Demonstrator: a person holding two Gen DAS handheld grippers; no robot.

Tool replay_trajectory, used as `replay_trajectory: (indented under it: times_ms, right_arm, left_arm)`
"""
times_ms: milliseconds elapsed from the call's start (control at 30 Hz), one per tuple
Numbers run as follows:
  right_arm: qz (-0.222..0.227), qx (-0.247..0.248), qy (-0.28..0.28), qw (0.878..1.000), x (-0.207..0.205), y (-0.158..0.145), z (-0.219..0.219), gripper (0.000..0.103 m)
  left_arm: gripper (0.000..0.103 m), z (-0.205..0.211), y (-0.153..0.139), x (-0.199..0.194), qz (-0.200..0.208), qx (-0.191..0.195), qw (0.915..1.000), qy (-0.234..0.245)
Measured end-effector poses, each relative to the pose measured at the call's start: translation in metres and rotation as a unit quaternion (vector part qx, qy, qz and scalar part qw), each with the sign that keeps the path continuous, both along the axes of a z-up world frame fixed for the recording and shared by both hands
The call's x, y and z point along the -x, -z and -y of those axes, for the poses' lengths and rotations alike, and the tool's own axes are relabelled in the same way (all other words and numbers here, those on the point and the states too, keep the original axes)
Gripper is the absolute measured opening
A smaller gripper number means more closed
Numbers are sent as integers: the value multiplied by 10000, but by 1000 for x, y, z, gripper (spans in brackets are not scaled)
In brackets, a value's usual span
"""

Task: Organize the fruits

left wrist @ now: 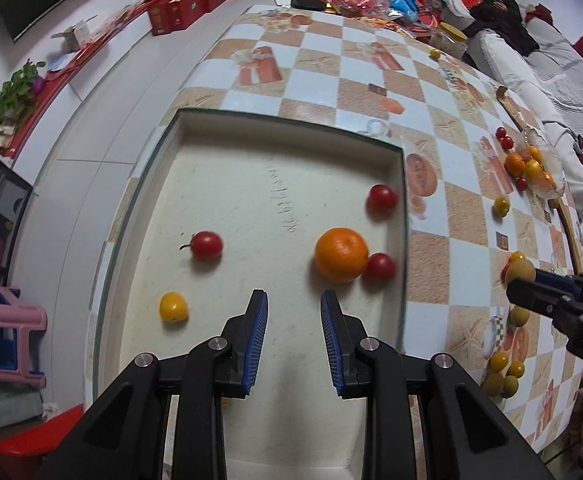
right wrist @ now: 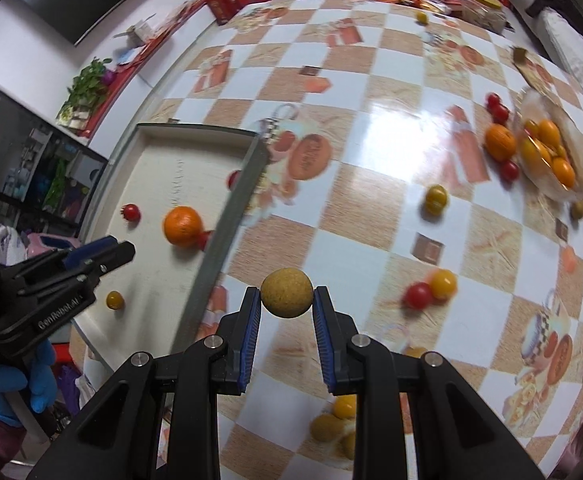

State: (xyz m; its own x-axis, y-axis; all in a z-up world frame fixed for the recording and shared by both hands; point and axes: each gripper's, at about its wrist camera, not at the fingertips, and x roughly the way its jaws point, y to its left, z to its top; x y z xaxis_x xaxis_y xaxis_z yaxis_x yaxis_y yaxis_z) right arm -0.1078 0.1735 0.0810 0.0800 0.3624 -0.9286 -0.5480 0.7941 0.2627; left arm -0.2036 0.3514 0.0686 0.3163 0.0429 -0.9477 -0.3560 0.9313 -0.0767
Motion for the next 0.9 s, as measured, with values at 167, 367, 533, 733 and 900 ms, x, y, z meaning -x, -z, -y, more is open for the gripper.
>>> replay_trajectory:
  times_ms: [167, 367, 533, 733, 900]
  right_arm:
    - [8, -67, -155, 9999, -1, -2, -22, 29]
    - [-1, -77, -131, 9999, 1, -2, -27, 29]
    - [-65, 46, 304, 9995, -3, 6, 9, 29]
    - [-86, 214, 1026, 9945, -14, 12, 78, 29]
    - [-125, 192, 1465, 9889, -17, 15, 122, 29]
  left_arm:
    - [30, -11, 0, 9, 135, 198, 9996, -133]
    - [30, -8, -6, 9, 237, 214, 9994, 99]
    - [31, 23, -11, -15, 285, 23, 9972, 688]
    - [31, 81, -5, -74, 303, 247, 9896, 1384]
    - [79, 134, -3, -121, 690, 269, 9823, 1719]
